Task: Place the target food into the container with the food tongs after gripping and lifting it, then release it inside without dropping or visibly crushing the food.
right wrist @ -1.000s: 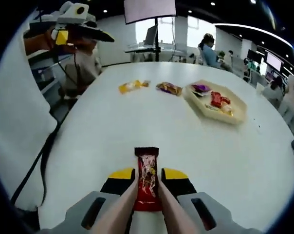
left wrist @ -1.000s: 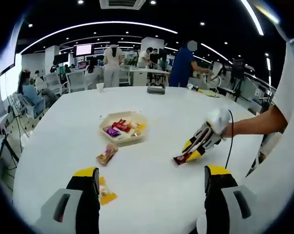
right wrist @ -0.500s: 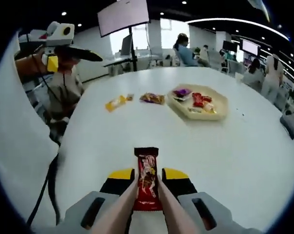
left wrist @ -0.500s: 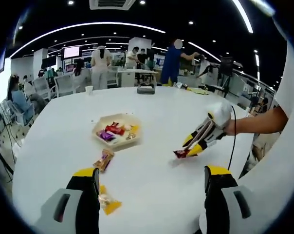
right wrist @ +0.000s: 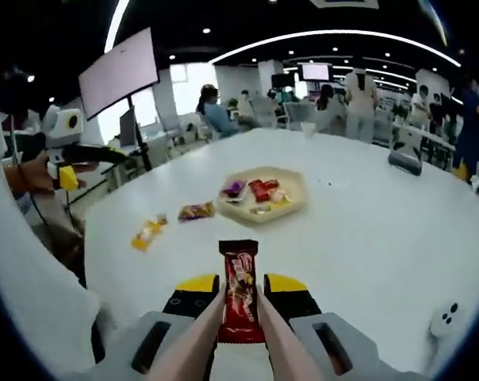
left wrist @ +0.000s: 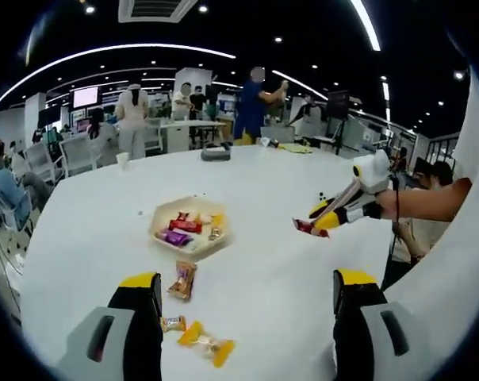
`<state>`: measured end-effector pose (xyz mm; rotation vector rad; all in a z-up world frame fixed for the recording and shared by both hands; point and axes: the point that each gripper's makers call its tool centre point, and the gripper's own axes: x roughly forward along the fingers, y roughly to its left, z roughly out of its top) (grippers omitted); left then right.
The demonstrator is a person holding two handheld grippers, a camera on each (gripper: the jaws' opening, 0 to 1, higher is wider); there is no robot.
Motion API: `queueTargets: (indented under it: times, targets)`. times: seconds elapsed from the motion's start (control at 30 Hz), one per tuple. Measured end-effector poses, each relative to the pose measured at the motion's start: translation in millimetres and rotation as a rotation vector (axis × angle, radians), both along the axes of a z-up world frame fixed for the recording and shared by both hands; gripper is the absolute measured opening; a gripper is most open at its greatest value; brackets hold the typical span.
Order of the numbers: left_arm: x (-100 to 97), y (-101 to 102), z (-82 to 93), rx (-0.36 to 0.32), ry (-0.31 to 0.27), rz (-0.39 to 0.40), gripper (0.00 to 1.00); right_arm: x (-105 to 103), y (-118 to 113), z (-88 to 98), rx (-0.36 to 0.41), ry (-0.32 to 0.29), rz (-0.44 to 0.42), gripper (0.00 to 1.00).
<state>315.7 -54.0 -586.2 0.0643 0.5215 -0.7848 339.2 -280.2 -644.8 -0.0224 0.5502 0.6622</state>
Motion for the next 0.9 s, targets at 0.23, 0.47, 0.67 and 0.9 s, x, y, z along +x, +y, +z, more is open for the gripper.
queueTargets:
  times: [0.23,0.47,0.67,0.9]
  targets:
    - [8.9,4.3,-2.7,-0.027,-0.031,-0.12,0.89,-10.2,7.8,9.0,-0.016,-0.035,-0.093,0.21]
    - [8.0,9.3,2.7,-0.052,-0.042,-0.143,0.89,-14.5,9.1,22.9,0.01,-0.045,-0.15,0.21]
    - [9.3,13.7,0.4,-0.052,-0.038,-0.146,0.89,-10.1,13.2,29.5,0.016,-0.04,-0.16,0.21]
    - [8.4,22.0,-1.1,-0.058,-0.03,-0.142,0.89,2.5,23.9,32.3,-0.002,-0.043,-0.147,0.21]
